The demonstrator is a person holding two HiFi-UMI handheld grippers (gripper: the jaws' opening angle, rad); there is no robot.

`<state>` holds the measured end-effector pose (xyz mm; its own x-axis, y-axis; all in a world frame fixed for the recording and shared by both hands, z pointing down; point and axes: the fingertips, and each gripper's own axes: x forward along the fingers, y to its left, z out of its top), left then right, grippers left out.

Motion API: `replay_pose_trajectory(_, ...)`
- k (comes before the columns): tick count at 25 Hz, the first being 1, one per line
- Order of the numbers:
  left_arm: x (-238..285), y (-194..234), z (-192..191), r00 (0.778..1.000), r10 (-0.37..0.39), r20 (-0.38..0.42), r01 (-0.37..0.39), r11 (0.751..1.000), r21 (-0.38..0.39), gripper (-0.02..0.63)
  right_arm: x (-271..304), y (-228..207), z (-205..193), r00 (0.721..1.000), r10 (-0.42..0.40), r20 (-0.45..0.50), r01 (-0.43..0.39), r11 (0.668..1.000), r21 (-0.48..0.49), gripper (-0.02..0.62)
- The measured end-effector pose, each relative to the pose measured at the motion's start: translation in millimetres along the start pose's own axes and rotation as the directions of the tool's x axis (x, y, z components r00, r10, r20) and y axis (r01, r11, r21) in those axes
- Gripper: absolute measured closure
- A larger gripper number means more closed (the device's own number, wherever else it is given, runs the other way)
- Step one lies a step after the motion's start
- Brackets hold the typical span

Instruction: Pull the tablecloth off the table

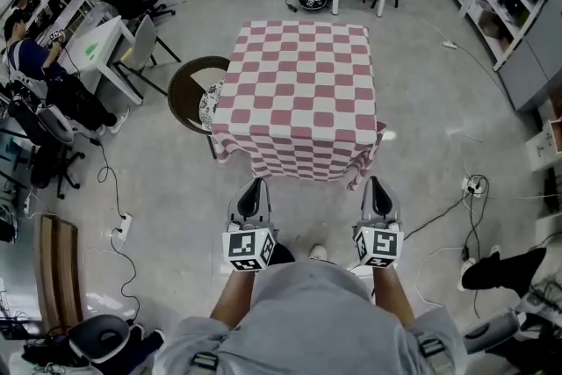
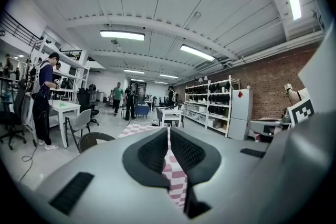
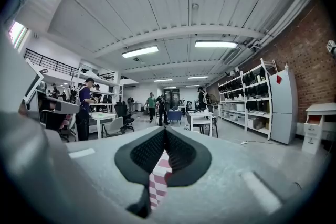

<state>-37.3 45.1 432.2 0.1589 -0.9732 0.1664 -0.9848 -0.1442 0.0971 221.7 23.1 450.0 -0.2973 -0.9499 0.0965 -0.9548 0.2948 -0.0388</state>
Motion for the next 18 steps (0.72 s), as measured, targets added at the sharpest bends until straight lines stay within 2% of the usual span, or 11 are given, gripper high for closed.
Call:
replay_pose_trajectory(5,13.9,3.6,0.4,1.000,0.019,-0.002,-0.019,1.000,0.010,0.589,18.1,1.0,-4.9,1.000,0.025,-0.005,-0.025,1.000,0.004,0.592)
replay_pose_trajectory(10,36.4,17.3,-2.7,1.000,0.018,-0.020,-0.018,1.000,0.014,0.589,44.3,4.6,-11.6,0.999,0.039,-0.028,-0.040,0.999,-0.033,0.592)
replay_pose_trajectory(15,72.1,42.8,-2.5,0.999,0.006,-0.032,-0.005,1.000,0.024,0.589,84.8,16.5,-23.8,0.997,0.032,-0.067,-0.035,0.999,-0.039,0.592)
replay_pose_trajectory(18,101.6,64.1,-4.2,0.999,-0.001,-0.044,0.003,0.999,0.037,0.589,120.3,27.5,-26.1,0.996,0.049,-0.069,-0.054,0.996,-0.076,0.592)
